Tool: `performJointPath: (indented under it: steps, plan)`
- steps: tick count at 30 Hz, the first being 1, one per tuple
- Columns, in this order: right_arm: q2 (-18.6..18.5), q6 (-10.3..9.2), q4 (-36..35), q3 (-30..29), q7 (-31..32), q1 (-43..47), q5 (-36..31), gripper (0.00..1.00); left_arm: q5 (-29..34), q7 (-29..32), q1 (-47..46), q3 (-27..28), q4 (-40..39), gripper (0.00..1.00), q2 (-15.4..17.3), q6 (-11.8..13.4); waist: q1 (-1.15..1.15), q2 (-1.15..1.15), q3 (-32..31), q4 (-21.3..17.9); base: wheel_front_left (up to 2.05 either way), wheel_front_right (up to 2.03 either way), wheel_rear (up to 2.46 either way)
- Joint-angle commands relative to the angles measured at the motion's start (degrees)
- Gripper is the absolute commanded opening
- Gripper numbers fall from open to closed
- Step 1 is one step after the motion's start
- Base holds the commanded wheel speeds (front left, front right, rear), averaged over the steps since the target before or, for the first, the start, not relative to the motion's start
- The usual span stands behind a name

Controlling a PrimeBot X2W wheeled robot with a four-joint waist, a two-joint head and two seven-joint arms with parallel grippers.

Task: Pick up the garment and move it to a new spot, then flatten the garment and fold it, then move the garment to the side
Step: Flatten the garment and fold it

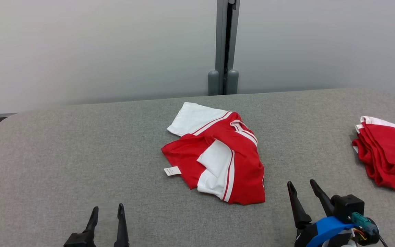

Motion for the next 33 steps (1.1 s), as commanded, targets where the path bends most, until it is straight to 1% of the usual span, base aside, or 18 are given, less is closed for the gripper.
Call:
performJointPath:
  steps: [1, 5, 10, 14, 18, 23, 28, 30, 33]
  plan:
    - [0.0, 0.00, 0.0, 0.2, 0.0, 0.4, 0.5, 1.00, 0.7, -0.1, 0.0, 0.5, 0.2, 1.00, -0.2, -0.7, 0.01, 0.00, -0.1, 0.0, 0.00, 0.00, 0.00]
    - [0.0, 0.00, -0.1, 0.4, 0.0, 0.1, 0.5, 1.00, 1.6, -0.1, -1.1, 1.1, 0.8, 1.00, -0.7, -1.9, 0.01, 0.00, 0.0, 0.0, 0.00, 0.00, 0.00]
    - [0.0, 0.00, -0.1, 1.4, 0.0, -0.5, 0.2, 1.00, 1.6, -0.1, -1.4, 1.2, 1.5, 1.00, -0.9, -2.6, 0.01, 0.00, 0.3, 0.1, 0.00, 0.00, 0.00]
    - [0.0, 0.00, -0.6, 4.3, 0.0, -3.2, 0.1, 1.00, -0.2, -0.1, -1.6, -0.1, 1.9, 1.00, -1.0, -2.7, 0.01, 0.00, 1.0, 0.7, 0.00, 0.00, 0.00]
    - [0.0, 0.00, 0.1, 9.9, 0.0, -7.4, 0.6, 1.00, -1.5, -0.1, -2.2, -1.7, 2.8, 1.00, -0.9, -2.6, 0.01, 0.00, 1.7, 2.3, 0.00, 0.00, 0.00]
    - [0.0, 0.00, 3.9, 18.1, 0.1, -14.1, 3.2, 1.00, -2.9, -0.1, -3.3, -3.5, 3.5, 1.00, -1.0, -2.6, 0.01, 0.00, 3.1, 5.0, 0.00, 0.00, 0.00]
    - [0.0, -0.01, 9.7, 24.8, 2.8, -19.1, 3.9, 1.00, -4.4, -0.1, -4.3, -5.5, 3.9, 1.00, -0.9, -2.4, 0.01, 0.00, 4.9, 8.1, 0.00, 0.00, 0.00]
    - [-0.3, -0.01, 12.6, 26.2, 3.7, -20.1, 3.1, 1.00, -4.9, -0.1, -4.4, -6.2, 4.0, 1.00, -0.9, -2.4, 0.01, 0.00, 5.7, 9.1, 0.00, 0.00, 0.00]
    - [-1.2, -0.01, 17.2, 26.1, 3.9, -20.8, 1.6, 1.00, -5.4, -0.2, -4.9, -7.1, 4.6, 1.00, -0.9, -1.9, 0.01, 0.00, 6.8, 10.4, 0.00, 0.00, 0.00]
